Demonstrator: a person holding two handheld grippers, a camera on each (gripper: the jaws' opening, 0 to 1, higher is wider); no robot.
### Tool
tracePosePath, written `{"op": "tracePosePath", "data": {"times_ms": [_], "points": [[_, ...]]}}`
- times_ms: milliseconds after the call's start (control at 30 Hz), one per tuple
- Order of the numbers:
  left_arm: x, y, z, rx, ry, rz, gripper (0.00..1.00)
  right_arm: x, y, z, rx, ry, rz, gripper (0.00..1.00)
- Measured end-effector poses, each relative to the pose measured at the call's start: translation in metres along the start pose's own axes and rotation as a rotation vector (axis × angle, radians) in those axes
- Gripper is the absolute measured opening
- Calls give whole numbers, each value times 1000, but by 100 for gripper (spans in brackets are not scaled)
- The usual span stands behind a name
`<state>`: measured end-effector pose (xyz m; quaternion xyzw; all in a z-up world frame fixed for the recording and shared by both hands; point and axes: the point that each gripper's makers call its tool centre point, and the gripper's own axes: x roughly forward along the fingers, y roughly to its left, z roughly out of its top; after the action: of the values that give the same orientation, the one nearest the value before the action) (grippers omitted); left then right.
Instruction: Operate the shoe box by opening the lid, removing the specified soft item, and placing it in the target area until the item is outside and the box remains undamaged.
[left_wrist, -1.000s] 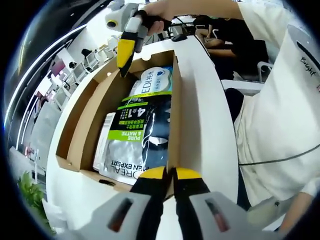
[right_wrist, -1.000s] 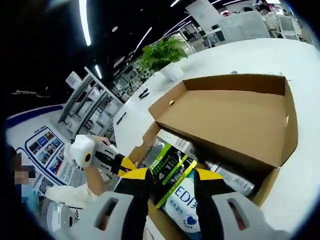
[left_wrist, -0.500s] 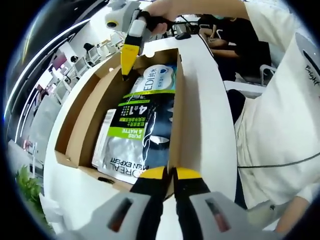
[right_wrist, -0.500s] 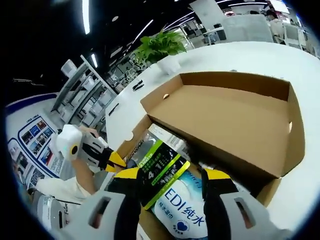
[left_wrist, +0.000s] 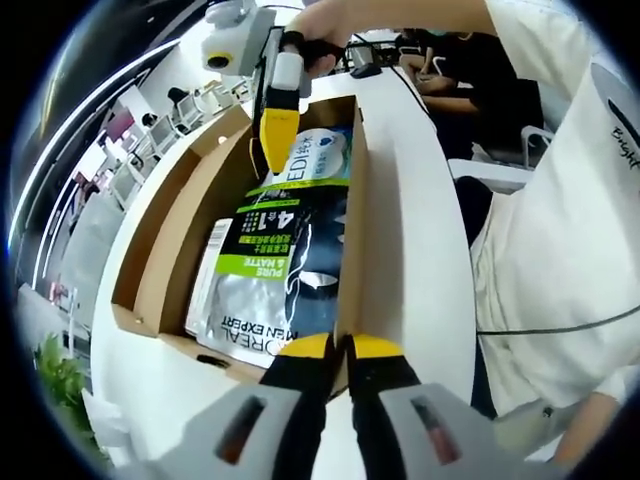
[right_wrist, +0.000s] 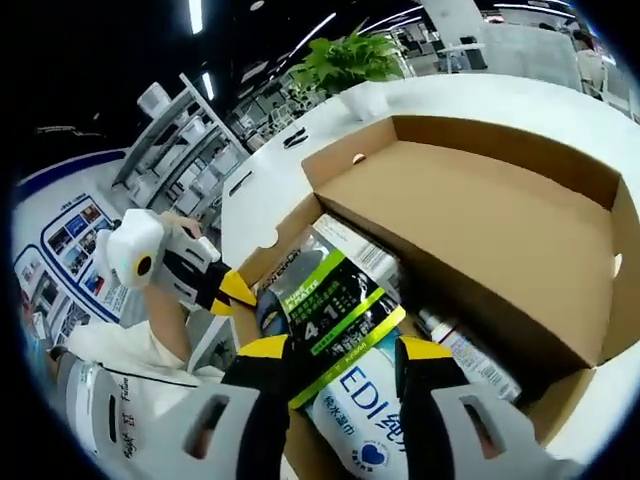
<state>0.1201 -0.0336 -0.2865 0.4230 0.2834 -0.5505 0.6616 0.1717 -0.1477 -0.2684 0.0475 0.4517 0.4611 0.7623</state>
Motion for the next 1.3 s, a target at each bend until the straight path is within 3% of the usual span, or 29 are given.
{"op": "tracePosePath", "data": {"times_ms": [333, 667, 1100, 1200, 1300], "points": [[0, 1, 0, -7, 0, 2, 5, 6, 5, -2, 6, 22, 27, 40], [1, 0, 0, 12, 1, 4, 5, 12, -10, -2, 65, 15, 7, 37], [2, -1, 0, 27, 17, 2, 6, 1, -5, 13, 132, -85, 80, 29], [2, -1, 0, 21, 18, 3, 6, -4, 3, 23, 128, -126, 110, 24], [2, -1, -1, 20, 21, 3, 6, -1, 7, 26, 124, -125, 126, 28]]}}
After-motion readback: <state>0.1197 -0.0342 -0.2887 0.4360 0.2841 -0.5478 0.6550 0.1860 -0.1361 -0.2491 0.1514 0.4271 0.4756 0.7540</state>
